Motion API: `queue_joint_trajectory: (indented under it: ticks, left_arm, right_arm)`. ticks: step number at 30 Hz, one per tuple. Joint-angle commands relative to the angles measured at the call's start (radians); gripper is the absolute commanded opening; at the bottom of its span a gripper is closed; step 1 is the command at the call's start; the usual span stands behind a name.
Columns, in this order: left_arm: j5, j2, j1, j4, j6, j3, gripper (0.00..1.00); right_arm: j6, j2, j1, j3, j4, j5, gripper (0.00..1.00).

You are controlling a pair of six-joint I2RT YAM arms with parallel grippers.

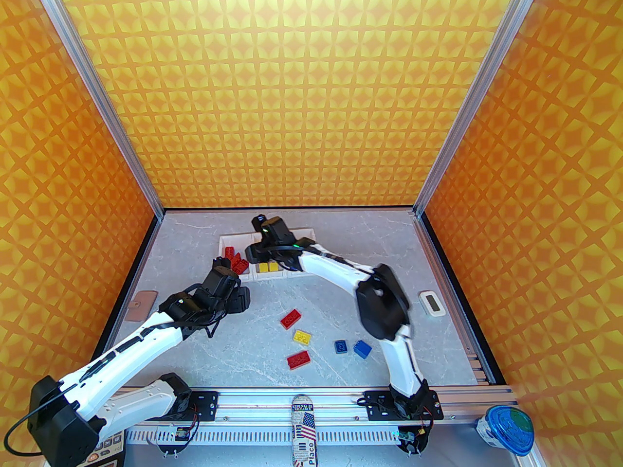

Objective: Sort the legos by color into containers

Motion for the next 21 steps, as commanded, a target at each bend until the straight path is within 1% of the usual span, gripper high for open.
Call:
queue_joint_trajectory:
  ticks: [1, 4, 6, 10, 17, 21]
  left_arm:
    - [-0.028, 0.003, 0.003, 0.03, -0.017, -0.017, 0.71]
    - [-0.028, 0.003, 0.024, 0.049, -0.019, -0.034, 0.74]
    - [-0.027, 0.045, 0.034, 0.048, -0.023, -0.036, 0.75]
    - [-0.028, 0.062, 0.04, 0.081, -0.051, -0.066, 0.8]
    - [-0.027, 0.165, 0.05, 0.094, -0.046, -0.043, 0.83]
    - [-0.02, 0.226, 0.076, 0.12, -0.048, -0.052, 0.84]
  right_arm:
    - [-0.033, -0.136, -0.015, -0.137, 0.055, 0.08, 0.6]
    - [-0.034, -0.235, -0.037, -0.272, 0.063, 0.09, 0.6]
    - [-0.031, -0.3, -0.054, -0.364, 0.074, 0.098, 0.6]
    - [-0.024, -0.421, -0.08, -0.525, 0.085, 0.111, 0.6]
    - [-0.038, -0.557, -0.093, -0.676, 0.046, 0.172, 0.6]
    - [-0.031, -0.625, -0.1, -0.73, 0.044, 0.188, 0.61]
